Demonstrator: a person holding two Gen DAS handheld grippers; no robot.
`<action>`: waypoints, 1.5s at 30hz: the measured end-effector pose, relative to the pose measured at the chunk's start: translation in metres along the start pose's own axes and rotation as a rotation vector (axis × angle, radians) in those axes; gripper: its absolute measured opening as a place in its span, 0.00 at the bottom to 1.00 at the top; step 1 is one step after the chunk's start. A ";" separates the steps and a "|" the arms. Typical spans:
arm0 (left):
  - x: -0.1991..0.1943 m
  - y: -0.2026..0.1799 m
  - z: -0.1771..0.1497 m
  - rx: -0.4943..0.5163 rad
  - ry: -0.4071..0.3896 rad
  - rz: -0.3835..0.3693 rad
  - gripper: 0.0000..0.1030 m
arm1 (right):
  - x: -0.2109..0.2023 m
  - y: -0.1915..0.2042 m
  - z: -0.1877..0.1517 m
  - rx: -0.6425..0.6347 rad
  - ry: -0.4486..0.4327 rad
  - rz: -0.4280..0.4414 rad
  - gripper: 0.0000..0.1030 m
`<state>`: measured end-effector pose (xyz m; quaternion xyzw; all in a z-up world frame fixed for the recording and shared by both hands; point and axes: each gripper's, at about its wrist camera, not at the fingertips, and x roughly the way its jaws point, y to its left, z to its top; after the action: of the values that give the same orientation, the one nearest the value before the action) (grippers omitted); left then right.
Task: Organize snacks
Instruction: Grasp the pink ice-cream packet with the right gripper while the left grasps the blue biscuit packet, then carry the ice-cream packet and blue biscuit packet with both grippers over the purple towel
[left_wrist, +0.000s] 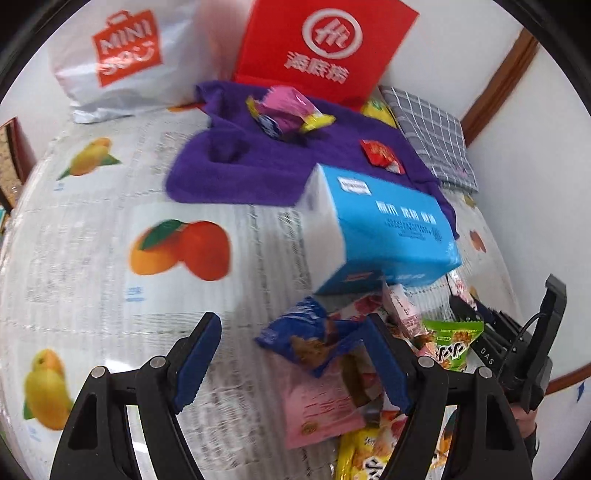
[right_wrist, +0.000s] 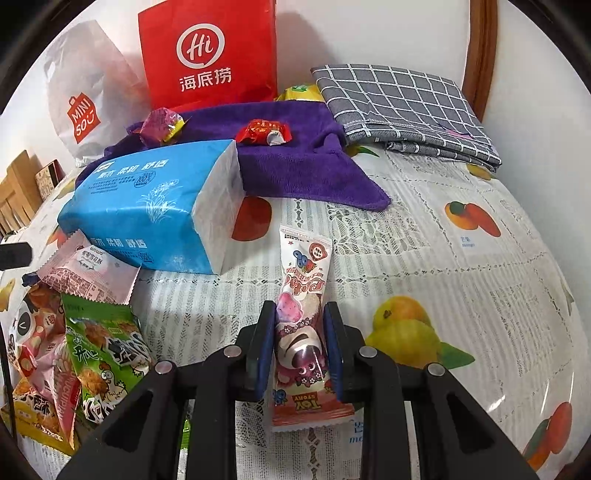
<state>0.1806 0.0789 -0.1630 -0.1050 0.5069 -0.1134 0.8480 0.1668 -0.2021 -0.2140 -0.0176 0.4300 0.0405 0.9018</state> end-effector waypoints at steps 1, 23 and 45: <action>0.006 -0.003 0.000 0.011 0.011 0.008 0.75 | 0.000 0.000 0.000 0.000 0.000 0.000 0.25; 0.029 -0.001 0.004 0.068 -0.027 0.190 0.61 | 0.000 -0.001 0.001 0.004 0.002 0.006 0.26; -0.020 0.002 -0.021 0.085 -0.084 0.156 0.31 | -0.010 0.000 -0.003 0.008 -0.010 0.066 0.20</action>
<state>0.1525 0.0855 -0.1564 -0.0339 0.4725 -0.0640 0.8784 0.1582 -0.2033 -0.2076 0.0003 0.4260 0.0687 0.9021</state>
